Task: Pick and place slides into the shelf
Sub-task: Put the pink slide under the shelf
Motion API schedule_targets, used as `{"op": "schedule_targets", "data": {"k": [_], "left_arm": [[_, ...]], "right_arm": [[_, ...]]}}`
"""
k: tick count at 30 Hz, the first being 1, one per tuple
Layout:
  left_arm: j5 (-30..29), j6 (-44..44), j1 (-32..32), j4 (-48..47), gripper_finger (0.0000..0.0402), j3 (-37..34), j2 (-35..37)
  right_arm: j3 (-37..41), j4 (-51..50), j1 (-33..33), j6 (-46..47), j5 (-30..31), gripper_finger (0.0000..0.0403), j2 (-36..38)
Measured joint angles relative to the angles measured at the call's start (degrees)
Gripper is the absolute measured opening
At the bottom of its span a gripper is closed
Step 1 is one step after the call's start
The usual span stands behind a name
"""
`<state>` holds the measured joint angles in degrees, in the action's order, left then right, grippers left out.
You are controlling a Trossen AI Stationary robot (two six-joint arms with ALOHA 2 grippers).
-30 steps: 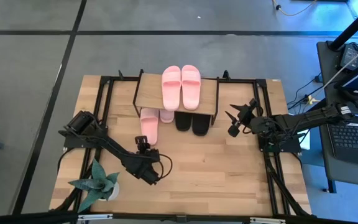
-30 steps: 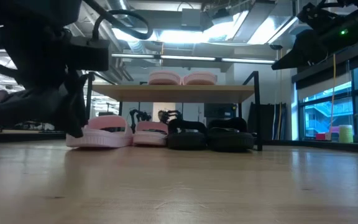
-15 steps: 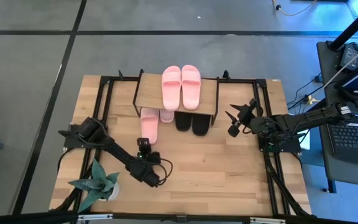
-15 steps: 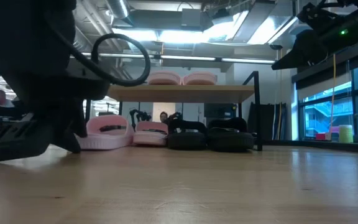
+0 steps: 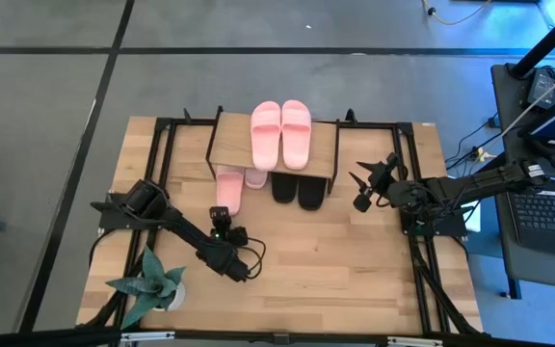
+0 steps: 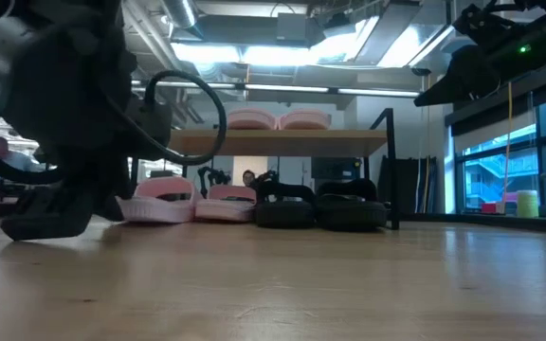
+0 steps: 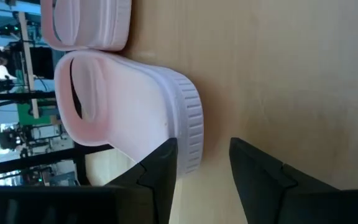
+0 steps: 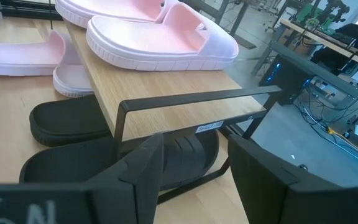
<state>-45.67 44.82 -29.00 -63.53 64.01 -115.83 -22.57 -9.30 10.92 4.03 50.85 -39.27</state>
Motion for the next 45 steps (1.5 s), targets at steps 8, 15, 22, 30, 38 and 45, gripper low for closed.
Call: {"op": "schedule_targets", "data": {"k": [8, 15, 22, 30, 38, 45], "left_arm": [[-1.8, 0.0, 3.2, -0.1, 0.0141, 0.0, 0.0], [-3.3, -0.2, 7.2, -0.5, 0.0141, 0.0, 0.0], [-3.3, -0.4, 11.7, -0.6, 0.0141, 0.0, 0.0], [-3.5, -0.4, 16.2, -0.7, 0.0141, 0.0, 0.0], [-3.4, -0.4, 19.8, -0.1, 0.0141, 0.0, 0.0], [-3.3, -0.4, 21.3, 0.0, 0.0141, 0.0, 0.0]], "right_arm": [[0.0, 0.0, 0.0, -0.1, 0.0, 0.0181, 0.0], [0.0, -0.9, 0.0, 0.2, 0.0, 0.0181, 0.0], [0.0, -2.0, 0.0, 0.4, 0.0, 0.0181, 0.0], [0.0, -2.1, 0.0, 0.3, 0.0, 0.0181, 0.0], [0.0, -2.5, 0.0, 0.3, 0.0, 0.0181, 0.0], [0.0, -2.6, 0.0, 0.3, 0.0, 0.0181, 0.0]]}}
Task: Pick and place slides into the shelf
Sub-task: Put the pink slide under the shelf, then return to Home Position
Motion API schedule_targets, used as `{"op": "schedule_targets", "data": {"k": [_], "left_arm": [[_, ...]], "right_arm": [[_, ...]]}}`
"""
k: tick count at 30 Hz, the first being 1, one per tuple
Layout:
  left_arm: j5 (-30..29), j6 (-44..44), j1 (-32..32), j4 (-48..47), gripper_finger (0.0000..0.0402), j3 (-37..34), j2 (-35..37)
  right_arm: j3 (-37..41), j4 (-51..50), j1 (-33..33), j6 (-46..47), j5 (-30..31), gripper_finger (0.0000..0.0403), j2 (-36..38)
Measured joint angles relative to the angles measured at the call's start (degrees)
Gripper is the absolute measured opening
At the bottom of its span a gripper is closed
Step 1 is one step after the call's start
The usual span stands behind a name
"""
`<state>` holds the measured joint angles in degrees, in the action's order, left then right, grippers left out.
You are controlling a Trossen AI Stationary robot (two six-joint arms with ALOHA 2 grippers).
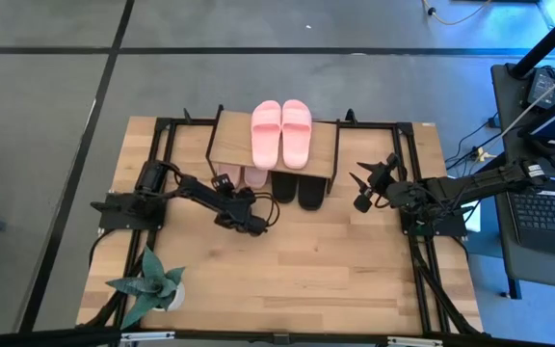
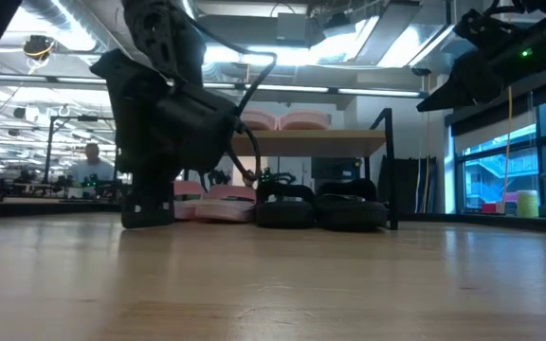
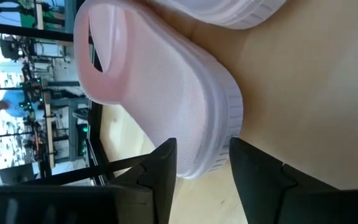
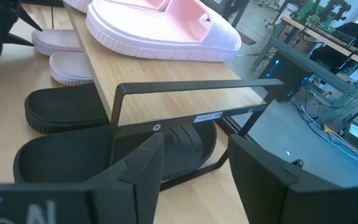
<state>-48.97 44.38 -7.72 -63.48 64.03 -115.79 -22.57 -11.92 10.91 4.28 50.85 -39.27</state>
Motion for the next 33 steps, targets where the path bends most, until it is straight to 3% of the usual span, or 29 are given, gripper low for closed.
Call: {"op": "schedule_targets", "data": {"k": [8, 17, 25, 33], "left_arm": [[0.7, 0.1, 0.6, 0.2, 0.0141, 0.0, 0.0], [2.8, 1.7, -3.2, -0.9, 0.0141, 2.3, 0.3], [6.4, 3.3, -9.5, -13.2, 0.0141, 11.0, 0.9], [7.3, 12.7, -16.1, -12.2, 0.0141, 11.9, 16.2]], "right_arm": [[0.0, 0.0, 0.0, 0.2, 0.0, 0.0181, 0.0], [0.0, 0.0, 0.0, 0.3, 0.0, 0.0181, 0.0], [0.0, -0.1, 0.0, 1.4, 0.0, 0.0181, 0.0], [0.0, -0.1, 0.0, 1.4, 0.0, 0.0181, 0.0]]}}
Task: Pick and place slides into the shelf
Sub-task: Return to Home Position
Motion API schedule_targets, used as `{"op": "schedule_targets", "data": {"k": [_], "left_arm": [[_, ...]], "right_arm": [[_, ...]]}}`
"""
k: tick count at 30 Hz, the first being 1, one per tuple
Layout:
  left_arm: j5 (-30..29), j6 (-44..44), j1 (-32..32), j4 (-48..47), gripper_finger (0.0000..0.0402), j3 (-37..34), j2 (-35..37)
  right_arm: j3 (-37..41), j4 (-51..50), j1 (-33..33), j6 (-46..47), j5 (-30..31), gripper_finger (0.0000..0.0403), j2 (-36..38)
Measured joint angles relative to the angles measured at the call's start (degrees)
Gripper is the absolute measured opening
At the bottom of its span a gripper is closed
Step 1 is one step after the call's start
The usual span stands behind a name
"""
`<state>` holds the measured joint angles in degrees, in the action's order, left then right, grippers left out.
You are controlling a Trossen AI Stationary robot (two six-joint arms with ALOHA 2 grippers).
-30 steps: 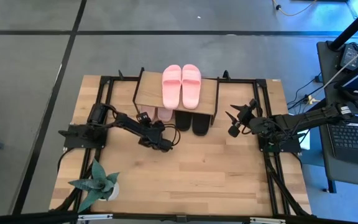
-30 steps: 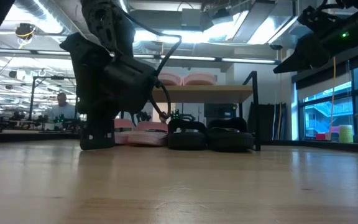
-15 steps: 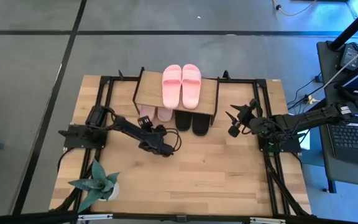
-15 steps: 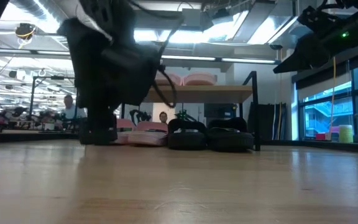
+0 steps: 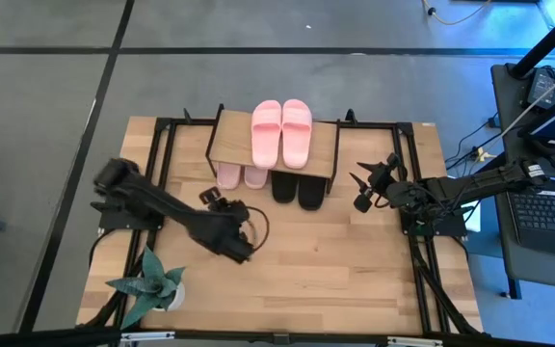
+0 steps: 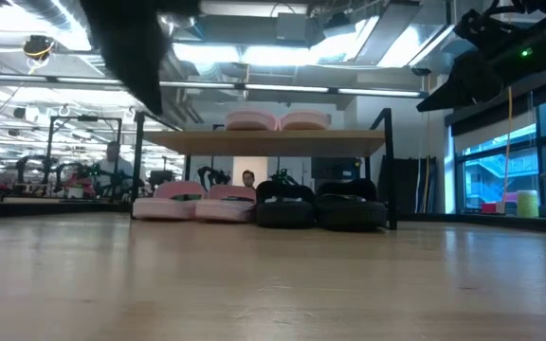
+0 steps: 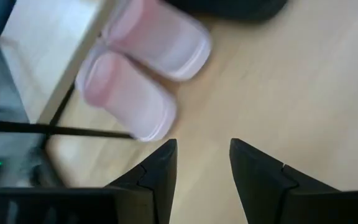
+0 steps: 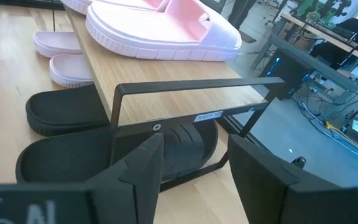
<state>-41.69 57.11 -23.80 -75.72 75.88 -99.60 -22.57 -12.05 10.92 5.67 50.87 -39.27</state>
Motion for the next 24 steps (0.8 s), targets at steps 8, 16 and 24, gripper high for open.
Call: {"op": "schedule_targets", "data": {"k": [8, 16, 24], "left_arm": [[-0.8, -9.3, -3.0, 20.0, 0.0141, -9.1, 18.7], [-1.2, -21.0, -0.1, 38.8, 0.0141, -25.4, 37.0], [1.4, -38.9, 4.2, 64.7, 0.0141, -43.8, 52.6]], "right_arm": [[0.0, -0.1, 1.1, 0.0, 0.0, 0.0181, 0.9], [0.0, -0.4, 4.4, -2.7, -2.2, 0.0181, 6.4], [0.0, -1.4, 4.4, -6.2, -10.3, 0.0181, 16.4]]}}
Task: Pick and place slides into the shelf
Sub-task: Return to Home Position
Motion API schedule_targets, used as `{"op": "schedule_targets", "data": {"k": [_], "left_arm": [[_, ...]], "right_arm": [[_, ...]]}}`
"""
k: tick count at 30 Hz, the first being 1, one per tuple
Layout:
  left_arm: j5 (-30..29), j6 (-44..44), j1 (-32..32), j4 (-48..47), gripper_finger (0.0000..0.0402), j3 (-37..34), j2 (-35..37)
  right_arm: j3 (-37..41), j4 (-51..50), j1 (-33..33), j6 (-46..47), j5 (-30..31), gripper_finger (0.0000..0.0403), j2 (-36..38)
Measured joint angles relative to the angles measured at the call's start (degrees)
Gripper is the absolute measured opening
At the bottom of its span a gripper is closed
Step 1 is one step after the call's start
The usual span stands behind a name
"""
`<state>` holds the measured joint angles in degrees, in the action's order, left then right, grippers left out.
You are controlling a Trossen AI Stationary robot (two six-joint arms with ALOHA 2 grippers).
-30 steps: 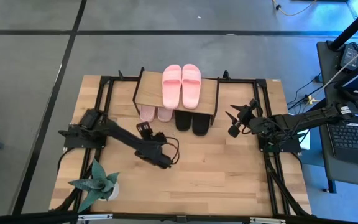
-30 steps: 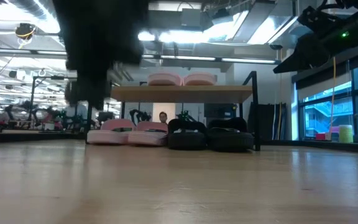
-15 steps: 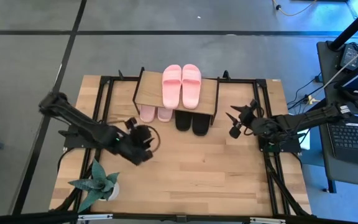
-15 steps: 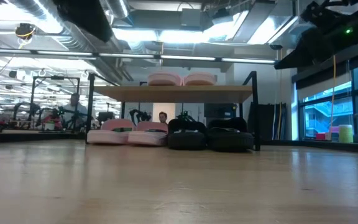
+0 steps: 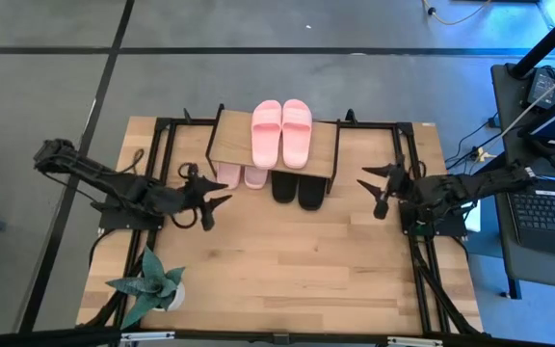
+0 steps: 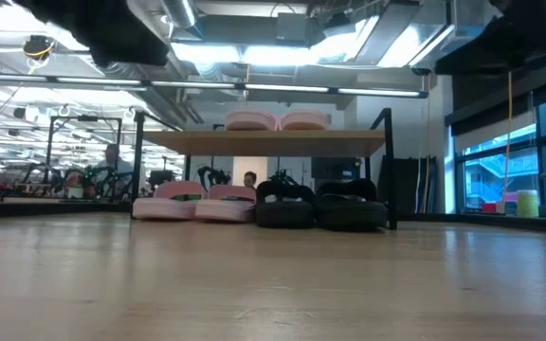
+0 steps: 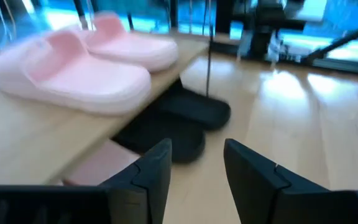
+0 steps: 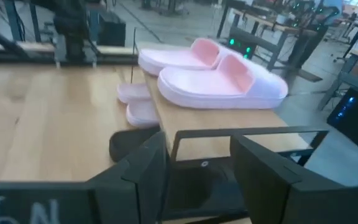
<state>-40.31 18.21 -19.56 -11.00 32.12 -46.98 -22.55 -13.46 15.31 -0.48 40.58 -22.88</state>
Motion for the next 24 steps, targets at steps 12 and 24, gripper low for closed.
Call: {"op": "schedule_targets", "data": {"k": [12, 24], "left_arm": [[3.9, -12.8, 7.2, 12.3, 0.0141, -15.6, 21.2], [7.8, -17.3, 12.0, 15.9, 0.0141, -25.2, 38.6]], "right_arm": [[0.4, -6.1, 0.0, 0.0, -6.8, 0.0181, 15.7], [1.3, -8.5, 0.0, -1.2, -8.3, 0.0181, 22.8]]}}
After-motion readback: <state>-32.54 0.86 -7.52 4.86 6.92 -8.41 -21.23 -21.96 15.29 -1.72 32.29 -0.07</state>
